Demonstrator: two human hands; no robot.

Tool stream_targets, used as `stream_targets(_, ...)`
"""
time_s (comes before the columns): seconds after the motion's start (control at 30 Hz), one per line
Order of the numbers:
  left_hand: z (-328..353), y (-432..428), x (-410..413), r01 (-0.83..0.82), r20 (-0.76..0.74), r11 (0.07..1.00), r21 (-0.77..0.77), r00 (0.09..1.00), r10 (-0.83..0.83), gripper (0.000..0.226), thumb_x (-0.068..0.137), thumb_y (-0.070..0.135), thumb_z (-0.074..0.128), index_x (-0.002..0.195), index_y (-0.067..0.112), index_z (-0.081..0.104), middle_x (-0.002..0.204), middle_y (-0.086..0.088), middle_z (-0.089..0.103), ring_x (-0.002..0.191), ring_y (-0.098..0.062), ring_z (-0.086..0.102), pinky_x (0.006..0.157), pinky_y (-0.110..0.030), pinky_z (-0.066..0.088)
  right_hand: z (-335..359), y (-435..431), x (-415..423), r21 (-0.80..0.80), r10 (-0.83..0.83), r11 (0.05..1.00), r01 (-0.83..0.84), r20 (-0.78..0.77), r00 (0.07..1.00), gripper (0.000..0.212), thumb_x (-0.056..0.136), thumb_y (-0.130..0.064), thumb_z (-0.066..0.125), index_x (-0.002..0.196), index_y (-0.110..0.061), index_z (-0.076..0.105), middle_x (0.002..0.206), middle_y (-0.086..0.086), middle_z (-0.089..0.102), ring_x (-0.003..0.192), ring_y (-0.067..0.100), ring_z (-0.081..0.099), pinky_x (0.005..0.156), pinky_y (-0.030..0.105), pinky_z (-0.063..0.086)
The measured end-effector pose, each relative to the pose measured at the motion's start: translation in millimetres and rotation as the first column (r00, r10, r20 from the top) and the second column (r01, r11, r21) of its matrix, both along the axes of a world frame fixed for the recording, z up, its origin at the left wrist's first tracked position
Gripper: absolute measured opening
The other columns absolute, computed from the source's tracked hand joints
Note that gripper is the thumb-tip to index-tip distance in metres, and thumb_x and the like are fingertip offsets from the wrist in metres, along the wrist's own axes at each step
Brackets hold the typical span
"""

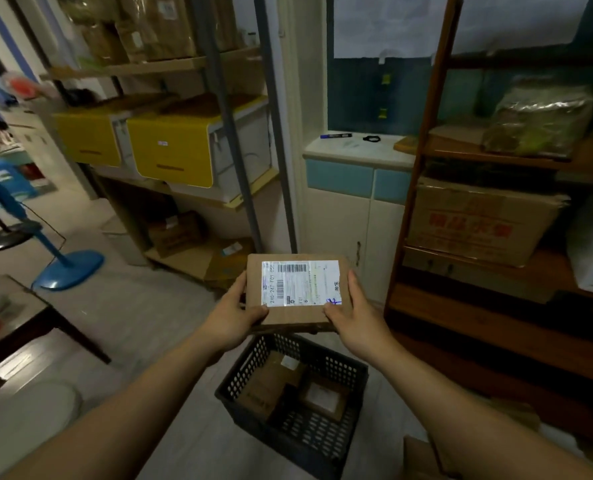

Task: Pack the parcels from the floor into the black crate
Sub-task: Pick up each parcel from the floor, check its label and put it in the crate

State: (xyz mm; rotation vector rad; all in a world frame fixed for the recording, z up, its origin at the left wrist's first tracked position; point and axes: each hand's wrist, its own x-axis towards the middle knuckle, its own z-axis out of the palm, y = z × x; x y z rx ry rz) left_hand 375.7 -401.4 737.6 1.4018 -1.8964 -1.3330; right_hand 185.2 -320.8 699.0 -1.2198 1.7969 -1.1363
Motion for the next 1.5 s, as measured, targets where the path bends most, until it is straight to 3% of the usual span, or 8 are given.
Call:
stream_targets(0.3,-56.2,-140.2,-35.5,0.27,0.123,0.962,0.027,0.955,-0.271,0.081,0.086,0.009,0.062,0.148,0.031,0.014,0.137,0.003,0.049,0.121,-0.02,0.051,0.102,-0.043,0.045,-49.8,-86.9,-6.9,0.07,-0.25,0.964,0.257,-0.09,0.964,0.07,0.091,-0.026,0.06,0.147,-0.039,0.02,0.129,-0.012,0.043,0.097,-0.006,0.043,0.064,0.004,0.039)
stream_targets(0.47,-124.1,-202.4,-55.6,0.521,0.147,0.851,0.067,0.838,-0.525,0.085,0.085,0.008,0.062,0.149,0.028,0.009,0.138,0.004,0.046,0.122,-0.018,0.05,0.101,-0.038,0.044,-121.9,-114.8,9.0,0.214,-0.392,0.885,0.413,-0.135,0.91,0.084,0.081,-0.041,0.068,0.148,-0.035,0.018,0.137,-0.001,0.032,0.121,0.015,0.046,0.096,0.023,0.041)
stream_targets(0.6,-200.8,-227.4,-61.6,0.628,0.112,0.775,0.07,0.767,-0.632,0.048,0.081,0.025,0.07,0.12,0.032,0.044,0.116,0.019,0.054,0.098,0.01,0.055,0.091,-0.022,0.051,-196.1,-131.8,12.0,0.338,-0.391,0.85,0.405,-0.111,0.914,0.085,0.083,-0.038,0.068,0.149,-0.035,0.014,0.138,-0.002,0.026,0.113,0.012,0.049,0.093,0.022,0.043)
stream_targets(0.7,-280.7,-237.0,-62.2,0.674,0.107,0.724,0.147,0.717,-0.689,0.063,0.055,0.054,0.08,0.108,0.045,0.048,0.107,0.028,0.062,0.1,0.011,0.058,0.088,-0.024,0.054,-277.8,-143.5,8.8,0.404,-0.374,0.828,0.388,-0.117,0.92,0.082,0.084,-0.04,0.065,0.147,-0.036,0.014,0.136,-0.002,0.028,0.113,0.015,0.049,0.095,0.027,0.045)
stream_targets(0.8,-381.5,-241.6,-67.4,0.679,0.086,0.692,0.244,0.696,-0.713,0.056,0.064,0.033,0.082,0.109,0.042,0.05,0.098,0.036,0.063,0.093,0.021,0.056,0.08,-0.008,0.051,-383.8,-151.7,1.9,0.46,-0.341,0.81,0.364,-0.136,0.93,0.087,0.083,-0.047,0.062,0.148,-0.037,0.006,0.142,0.001,0.021,0.124,0.023,0.044,0.104,0.038,0.043)
stream_targets(0.97,-565.9,-252.4,-82.7,0.707,0.248,0.667,0.236,0.62,-0.744,0.057,0.077,0.03,0.074,0.126,0.032,0.045,0.117,0.019,0.052,0.112,0.0,0.05,0.092,-0.017,0.037,-551.2,-156.6,-7.9,0.508,-0.318,0.791,0.341,-0.135,0.938,0.085,0.088,-0.047,0.059,0.151,-0.03,0.004,0.147,0.006,0.018,0.125,0.025,0.042,0.105,0.031,0.037)
stream_targets(1.13,-704.8,-263.8,-97.9,0.715,0.417,0.662,0.224,0.544,-0.728,0.072,0.08,0.03,0.069,0.142,0.026,0.032,0.143,-0.005,0.043,0.133,-0.024,0.041,0.11,-0.045,0.035,-675.4,-165.1,-18.2,0.547,-0.298,0.764,0.342,-0.17,0.939,0.089,0.088,-0.047,0.059,0.152,-0.025,0.002,0.146,0.009,0.018,0.123,0.028,0.044,0.105,0.032,0.038)
stream_targets(1.5,-765.6,-258.8,-112.7,0.705,0.511,0.64,0.306,0.445,-0.735,0.071,0.092,0.027,0.056,0.149,0.022,0.013,0.154,-0.006,0.024,0.139,-0.022,0.029,0.112,-0.037,0.025,-738.0,-171.3,-27.0,0.546,-0.246,0.75,0.373,-0.293,0.924,0.075,0.09,-0.035,0.058,0.149,-0.024,0.013,0.146,0.01,0.018,0.123,0.028,0.043,0.104,0.03,0.037)
